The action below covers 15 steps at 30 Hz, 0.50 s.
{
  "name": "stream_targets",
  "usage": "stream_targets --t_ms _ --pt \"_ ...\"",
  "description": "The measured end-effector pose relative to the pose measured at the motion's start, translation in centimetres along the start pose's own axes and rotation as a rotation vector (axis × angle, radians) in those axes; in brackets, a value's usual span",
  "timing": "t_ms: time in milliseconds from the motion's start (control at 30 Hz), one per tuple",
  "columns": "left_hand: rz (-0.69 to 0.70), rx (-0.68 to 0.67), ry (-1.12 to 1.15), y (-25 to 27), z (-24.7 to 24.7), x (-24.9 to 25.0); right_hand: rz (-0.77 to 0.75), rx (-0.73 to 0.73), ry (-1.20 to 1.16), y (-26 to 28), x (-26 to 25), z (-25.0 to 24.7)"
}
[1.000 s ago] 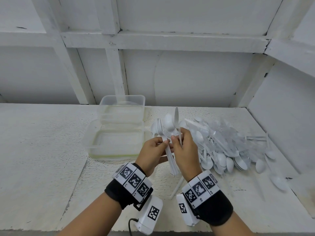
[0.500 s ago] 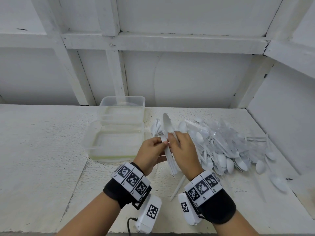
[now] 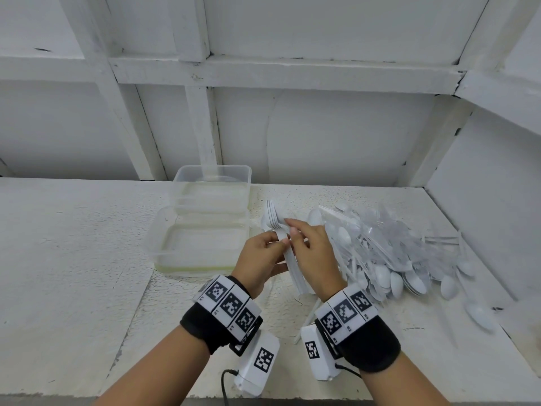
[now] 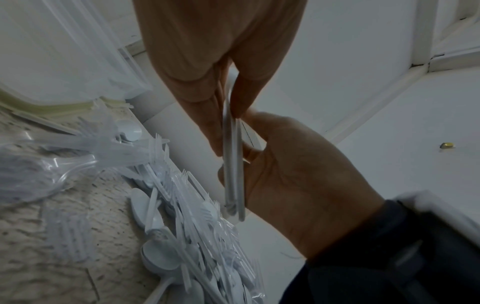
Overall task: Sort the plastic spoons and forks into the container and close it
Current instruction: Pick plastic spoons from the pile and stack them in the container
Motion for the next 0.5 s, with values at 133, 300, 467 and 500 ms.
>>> stream_targets --t_ms 133,300,467,500 --pt "-0.002 0.009 0.003 -0.1 -0.2 0.0 0.113 -0.052 -0.219 -0.2 0.1 0.8" --pt "-0.032 0.008 0.105 -0.5 -0.8 -0.2 0.185 -0.266 -0.315 -0.1 -0.6 1.3" --pt "-0.043 0.079 0.113 -1.3 -2.0 0.3 0.074 -0.174 -0.032 -0.5 -2.0 0.8" --pt "-0.043 0.12 0.113 -1.5 -2.4 0.4 0.003 -0.127 0.075 -0.5 -2.3 0.8"
Point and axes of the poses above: each hand's wrist, its own y-axis away from the middle knuckle, its own z-axis out of the palm, x = y × z, the point moved 5 cm from there along -y, towards the middle knuckle, and after that the axes turned 13 degrees about z, right-handed, at the moved point
